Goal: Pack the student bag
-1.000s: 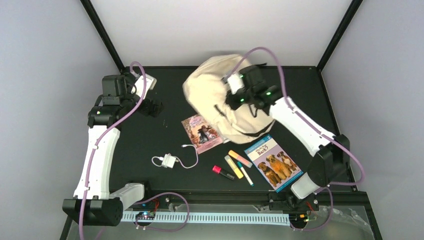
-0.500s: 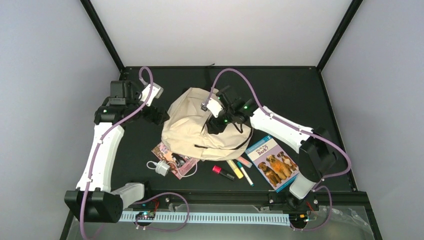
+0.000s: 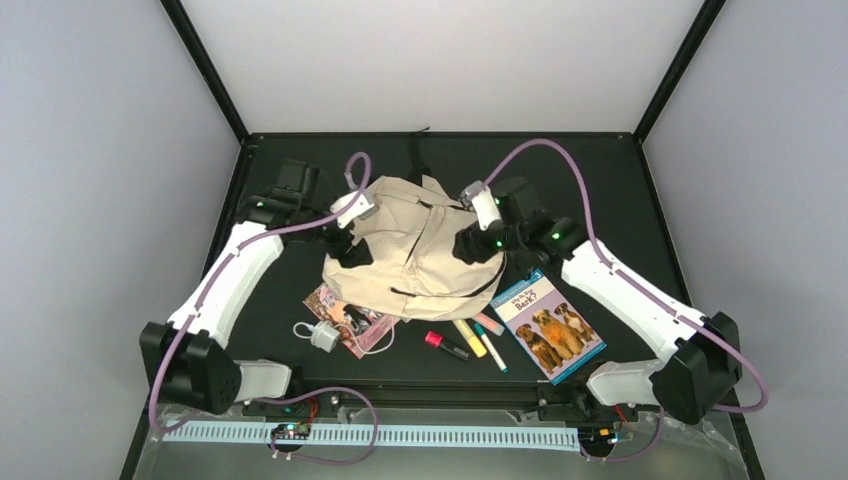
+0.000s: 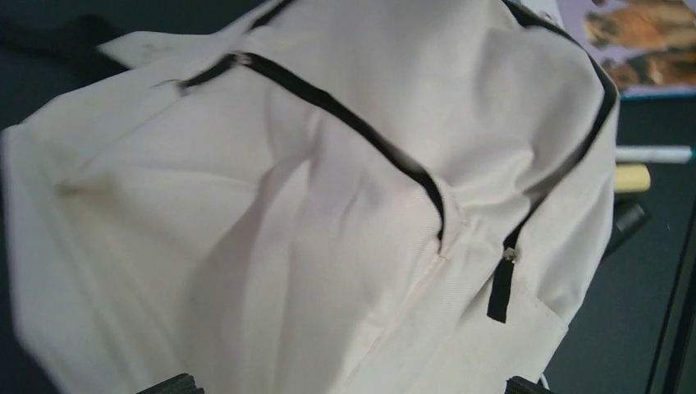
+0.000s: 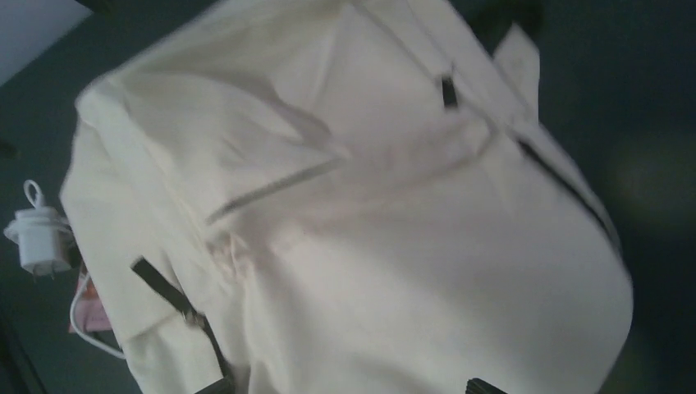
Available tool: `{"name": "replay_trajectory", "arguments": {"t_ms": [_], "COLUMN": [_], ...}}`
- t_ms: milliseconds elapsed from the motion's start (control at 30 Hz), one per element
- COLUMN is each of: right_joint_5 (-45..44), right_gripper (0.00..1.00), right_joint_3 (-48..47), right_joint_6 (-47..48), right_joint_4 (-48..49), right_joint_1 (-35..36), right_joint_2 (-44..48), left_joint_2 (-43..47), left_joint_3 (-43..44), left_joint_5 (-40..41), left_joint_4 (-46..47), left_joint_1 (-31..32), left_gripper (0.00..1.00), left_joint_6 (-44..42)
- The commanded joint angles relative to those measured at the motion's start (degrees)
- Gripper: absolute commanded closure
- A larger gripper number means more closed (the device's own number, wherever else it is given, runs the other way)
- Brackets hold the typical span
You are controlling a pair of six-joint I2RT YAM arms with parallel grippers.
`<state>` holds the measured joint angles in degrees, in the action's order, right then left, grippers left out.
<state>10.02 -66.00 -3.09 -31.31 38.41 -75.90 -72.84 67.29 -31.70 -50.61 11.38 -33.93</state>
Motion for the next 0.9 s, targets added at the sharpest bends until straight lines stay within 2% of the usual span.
{"name": "replay_trajectory", "arguments": {"t_ms": [0, 100, 167, 267, 333, 467, 600, 667, 767, 800, 867], "right_joint_5": [-1.78, -4.37, -3.94, -2.57, 1.21, 12.59, 18.13, 17.98, 18.46, 18.67, 18.95], "right_gripper": [0.26, 0.26, 0.24, 0.09, 0.05, 0.05, 0.06, 0.12, 0.31, 0.39, 0.62], "right_joint_3": [6.84, 10.41, 12.59, 16.66, 19.64, 22.88, 21.41, 19.08, 16.77, 16.56, 16.01], "right_joint_6": [-8.85, -12.89, -15.44, -18.47, -20.5, -23.86, -24.52, -23.35, -22.23, -22.07, -21.72], "right_joint_4": [-4.43, -6.34, -6.7, -4.07, 0.75, 11.19, 16.58, 15.14, 13.88, 14.01, 14.2], "right_joint_1": [-0.32, -1.5, -3.67, -6.57, -9.02, -12.42, -13.6, -13.78, -14.59, -14.97, -15.86], "right_joint_2": [1.72, 1.83, 1.83, 3.04, 3.27, 0.71, -3.49, -6.07, -8.07, -8.15, -8.04], "left_joint_2": [-4.17, -5.34, -7.51, -10.25, -11.22, -12.75, -14.5, -15.29, -15.85, -15.8, -15.48], "left_joint_3": [-2.42, -6.76, -6.95, -5.3, -5.96, -9.67, -10.65, -10.48, -10.06, -10.11, -10.3], "left_joint_5": [-3.38, 0.3, 3.98, 4.76, 5.15, 9.57, 11.35, 11.49, 10.89, 10.54, 9.78], "left_joint_4": [-0.88, 5.93, 10.98, 14.2, 15.9, 20.22, 22.43, 22.53, 20.46, 19.77, 18.38], "left_joint_1": [4.1, 7.5, 9.13, 10.55, 11.68, 14.2, 14.96, 15.12, 15.41, 15.43, 15.65], "left_gripper": [0.01, 0.01, 0.01, 0.01, 0.01, 0.01, 0.02, 0.07, 0.25, 0.33, 0.6], "left_joint_6": [-13.38, -18.0, -16.56, -15.24, -16.6, -19.72, -19.87, -19.53, -19.37, -19.51, -19.74]}}
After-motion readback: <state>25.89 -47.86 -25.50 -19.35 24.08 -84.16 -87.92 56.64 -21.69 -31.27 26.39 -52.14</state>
